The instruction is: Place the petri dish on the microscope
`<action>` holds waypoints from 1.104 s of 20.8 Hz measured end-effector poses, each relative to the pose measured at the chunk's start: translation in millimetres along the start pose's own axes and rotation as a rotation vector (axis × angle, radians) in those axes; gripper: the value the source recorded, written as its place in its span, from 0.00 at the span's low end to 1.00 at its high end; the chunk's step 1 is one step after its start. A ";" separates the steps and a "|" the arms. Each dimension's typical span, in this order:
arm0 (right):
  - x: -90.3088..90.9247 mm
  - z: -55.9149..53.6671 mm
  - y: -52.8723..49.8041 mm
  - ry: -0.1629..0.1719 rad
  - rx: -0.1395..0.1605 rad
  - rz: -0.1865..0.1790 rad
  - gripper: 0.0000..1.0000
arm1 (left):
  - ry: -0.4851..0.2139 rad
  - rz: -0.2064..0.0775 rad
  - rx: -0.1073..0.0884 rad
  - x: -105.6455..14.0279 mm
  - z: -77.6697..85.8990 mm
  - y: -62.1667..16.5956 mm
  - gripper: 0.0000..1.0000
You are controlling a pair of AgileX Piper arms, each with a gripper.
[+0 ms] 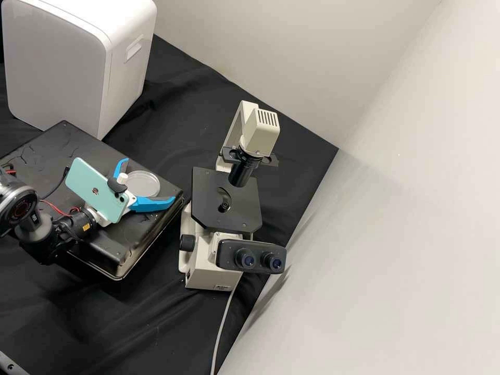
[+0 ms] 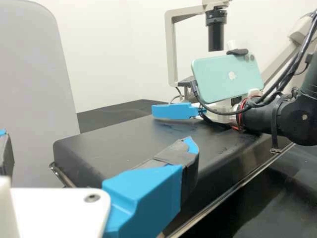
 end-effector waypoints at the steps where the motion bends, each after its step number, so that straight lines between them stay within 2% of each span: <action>1: 0.0 0.0 0.0 0.000 0.000 0.000 0.00 | -0.004 -0.001 0.000 -0.1 0.6 -0.1 1.00; 15: -2.4 0.2 -0.6 0.001 -0.003 -0.008 0.00 | 0.007 -0.002 -0.006 -0.3 -0.1 -0.3 1.00; 23: -3.1 -1.3 1.8 0.008 0.009 -0.009 0.00 | 0.028 0.002 -0.007 0.4 -3.5 0.4 1.00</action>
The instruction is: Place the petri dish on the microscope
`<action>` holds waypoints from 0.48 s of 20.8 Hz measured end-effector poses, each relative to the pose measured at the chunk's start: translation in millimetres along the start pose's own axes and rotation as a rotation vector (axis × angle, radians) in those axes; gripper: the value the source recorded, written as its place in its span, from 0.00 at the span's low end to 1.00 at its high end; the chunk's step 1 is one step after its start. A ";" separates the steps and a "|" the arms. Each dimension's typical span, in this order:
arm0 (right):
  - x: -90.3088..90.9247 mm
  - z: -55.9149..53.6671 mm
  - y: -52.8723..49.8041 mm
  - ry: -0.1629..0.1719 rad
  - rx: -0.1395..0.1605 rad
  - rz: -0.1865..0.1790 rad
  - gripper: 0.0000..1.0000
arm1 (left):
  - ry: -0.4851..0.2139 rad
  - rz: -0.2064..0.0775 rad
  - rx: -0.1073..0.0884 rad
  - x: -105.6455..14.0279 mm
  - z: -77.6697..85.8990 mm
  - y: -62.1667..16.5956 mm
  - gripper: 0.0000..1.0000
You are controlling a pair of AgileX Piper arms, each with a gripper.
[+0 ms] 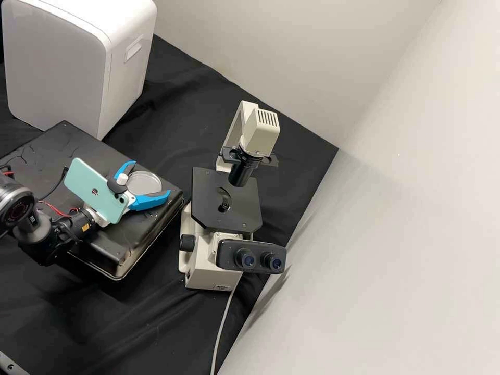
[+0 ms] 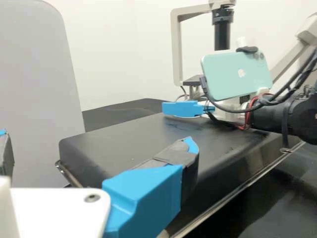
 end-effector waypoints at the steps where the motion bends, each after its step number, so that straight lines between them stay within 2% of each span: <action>1: 0.0 0.0 0.0 0.000 0.000 0.000 0.00 | 0.008 0.002 0.000 0.3 -1.4 0.3 1.00; 5: -3.1 -1.9 2.9 0.001 0.013 -0.009 0.00 | 0.020 0.004 0.000 0.7 -3.4 0.7 1.00; 7: -6.2 -2.1 7.2 0.006 0.010 -0.002 0.00 | 0.020 0.004 0.000 0.8 -3.4 0.7 1.00; 10: -12.0 -2.0 15.0 0.007 0.039 0.017 0.00 | 0.020 0.004 0.000 0.8 -3.4 0.7 1.00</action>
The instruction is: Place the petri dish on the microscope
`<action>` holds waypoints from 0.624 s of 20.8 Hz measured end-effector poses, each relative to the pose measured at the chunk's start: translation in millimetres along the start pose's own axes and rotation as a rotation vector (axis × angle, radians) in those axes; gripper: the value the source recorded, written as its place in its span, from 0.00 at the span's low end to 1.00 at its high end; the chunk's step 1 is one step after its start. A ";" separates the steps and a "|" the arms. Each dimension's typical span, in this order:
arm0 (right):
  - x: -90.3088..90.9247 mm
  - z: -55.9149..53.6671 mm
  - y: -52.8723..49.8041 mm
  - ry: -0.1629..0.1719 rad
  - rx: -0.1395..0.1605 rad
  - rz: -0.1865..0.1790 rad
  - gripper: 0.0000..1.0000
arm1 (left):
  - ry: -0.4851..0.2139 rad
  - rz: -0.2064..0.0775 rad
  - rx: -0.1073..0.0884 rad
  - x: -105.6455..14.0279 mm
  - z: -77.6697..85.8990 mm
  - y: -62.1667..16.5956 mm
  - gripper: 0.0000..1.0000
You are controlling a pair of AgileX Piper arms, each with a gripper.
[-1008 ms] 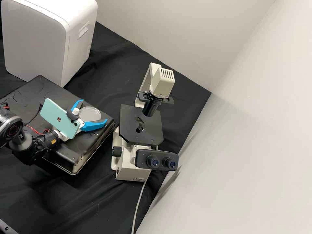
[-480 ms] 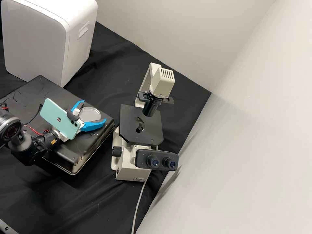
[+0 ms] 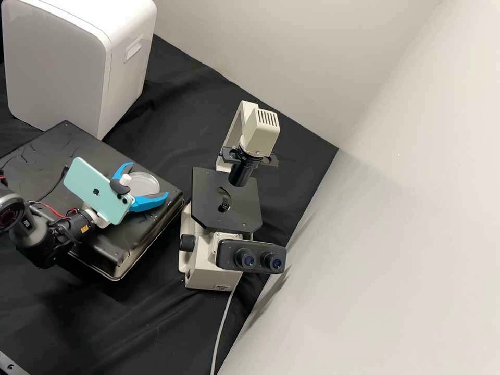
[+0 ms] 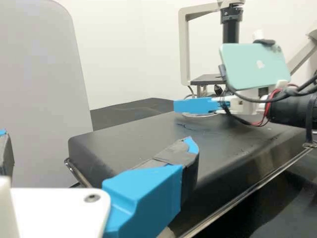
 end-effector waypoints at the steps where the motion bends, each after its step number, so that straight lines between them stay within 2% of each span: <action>1: -2.0 1.0 2.4 -0.006 0.012 0.006 0.00 | 0.000 0.000 0.000 0.0 0.0 0.0 1.00; 7: -11.9 6.1 14.9 -0.024 0.039 0.038 0.00 | -0.004 -0.001 0.000 -0.2 0.7 -0.1 1.00; 13: -23.0 2.0 32.0 -0.001 0.037 0.091 0.00 | -0.026 -0.005 0.000 -1.1 4.3 -0.9 1.00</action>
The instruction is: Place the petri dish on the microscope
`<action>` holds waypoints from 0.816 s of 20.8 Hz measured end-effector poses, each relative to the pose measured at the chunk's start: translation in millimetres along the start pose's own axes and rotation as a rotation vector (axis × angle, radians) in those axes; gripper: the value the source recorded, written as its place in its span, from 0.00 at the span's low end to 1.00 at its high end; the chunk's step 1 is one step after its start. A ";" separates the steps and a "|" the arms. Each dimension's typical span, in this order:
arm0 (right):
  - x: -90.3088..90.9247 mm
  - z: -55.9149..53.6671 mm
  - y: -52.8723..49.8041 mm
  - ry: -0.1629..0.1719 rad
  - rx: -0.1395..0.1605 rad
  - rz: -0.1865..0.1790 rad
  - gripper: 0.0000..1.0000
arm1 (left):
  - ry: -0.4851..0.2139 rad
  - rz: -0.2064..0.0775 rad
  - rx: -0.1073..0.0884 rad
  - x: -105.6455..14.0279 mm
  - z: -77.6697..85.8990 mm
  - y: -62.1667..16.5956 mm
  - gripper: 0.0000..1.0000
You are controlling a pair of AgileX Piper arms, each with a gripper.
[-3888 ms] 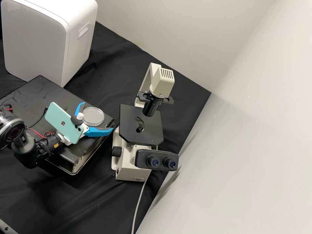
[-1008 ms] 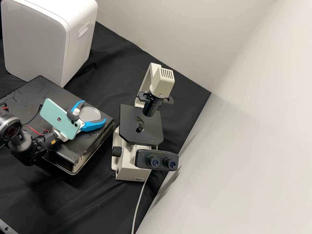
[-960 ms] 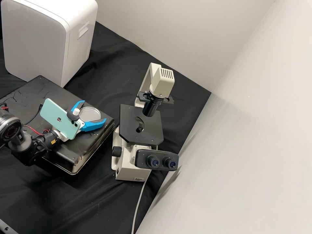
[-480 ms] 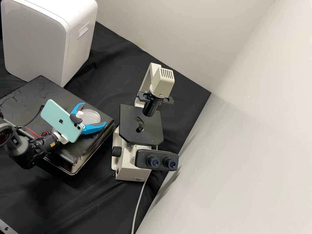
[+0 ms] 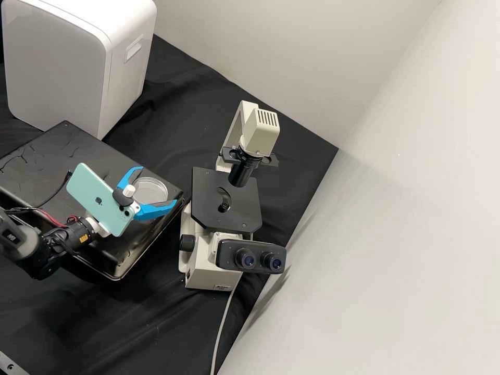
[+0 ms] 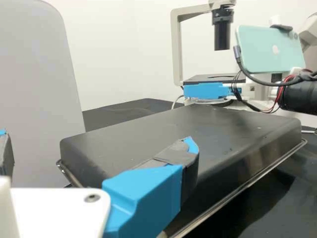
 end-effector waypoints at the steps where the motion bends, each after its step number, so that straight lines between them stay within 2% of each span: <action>1: -1.1 -0.7 2.4 0.005 0.002 0.006 0.00 | -0.002 0.000 0.000 -0.1 0.3 -0.1 1.00; 3: -2.8 -3.4 7.9 0.018 0.012 0.026 0.00 | -0.002 0.000 0.000 -0.1 0.3 -0.1 1.00; 6: -3.8 -5.4 10.7 0.031 0.014 0.030 0.00 | -0.005 -0.001 0.000 -0.2 0.8 -0.2 1.00; 9: -4.0 -5.1 12.0 0.030 0.027 0.036 0.00 | -0.005 -0.001 0.000 -0.2 0.8 -0.2 1.00; 11: -4.7 -6.1 14.6 0.040 0.032 0.038 0.00 | -0.005 -0.001 0.000 -0.2 0.8 -0.2 1.00; 14: -6.1 -6.4 21.5 0.045 0.036 0.062 0.00 | -0.006 -0.002 -0.001 -0.3 1.1 -0.3 1.00; 17: -6.9 -5.1 26.0 0.048 0.051 0.070 0.00 | -0.012 -0.003 -0.001 -0.6 2.1 -0.5 1.00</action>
